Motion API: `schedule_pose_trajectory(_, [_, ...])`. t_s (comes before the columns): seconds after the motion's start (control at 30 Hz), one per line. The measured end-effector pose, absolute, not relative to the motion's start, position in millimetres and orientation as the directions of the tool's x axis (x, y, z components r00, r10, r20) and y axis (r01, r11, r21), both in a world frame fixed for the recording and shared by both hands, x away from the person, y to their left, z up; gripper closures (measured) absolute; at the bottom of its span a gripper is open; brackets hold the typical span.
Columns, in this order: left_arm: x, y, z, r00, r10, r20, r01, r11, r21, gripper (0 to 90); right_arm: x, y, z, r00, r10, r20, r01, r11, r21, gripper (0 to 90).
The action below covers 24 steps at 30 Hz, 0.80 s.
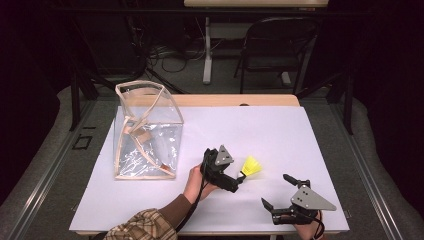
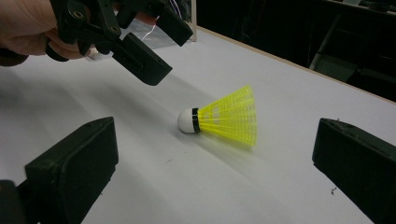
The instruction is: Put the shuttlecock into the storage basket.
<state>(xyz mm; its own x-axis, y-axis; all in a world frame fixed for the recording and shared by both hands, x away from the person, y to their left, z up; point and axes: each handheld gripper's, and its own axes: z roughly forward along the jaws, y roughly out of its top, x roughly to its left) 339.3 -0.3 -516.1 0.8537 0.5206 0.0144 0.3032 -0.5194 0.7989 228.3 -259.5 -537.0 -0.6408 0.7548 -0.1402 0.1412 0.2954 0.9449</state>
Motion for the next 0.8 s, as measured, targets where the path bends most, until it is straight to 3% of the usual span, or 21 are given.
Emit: schedule_pose_trajectory(0.8, [348.7, -27.7, -530.7, 0.867, 0.498, 0.017, 0.32, -0.583, 0.747, 0.5, 228.2, -259.8, -537.1, -0.642, 0.754, -0.14, 0.142, 0.296, 0.945, 0.0])
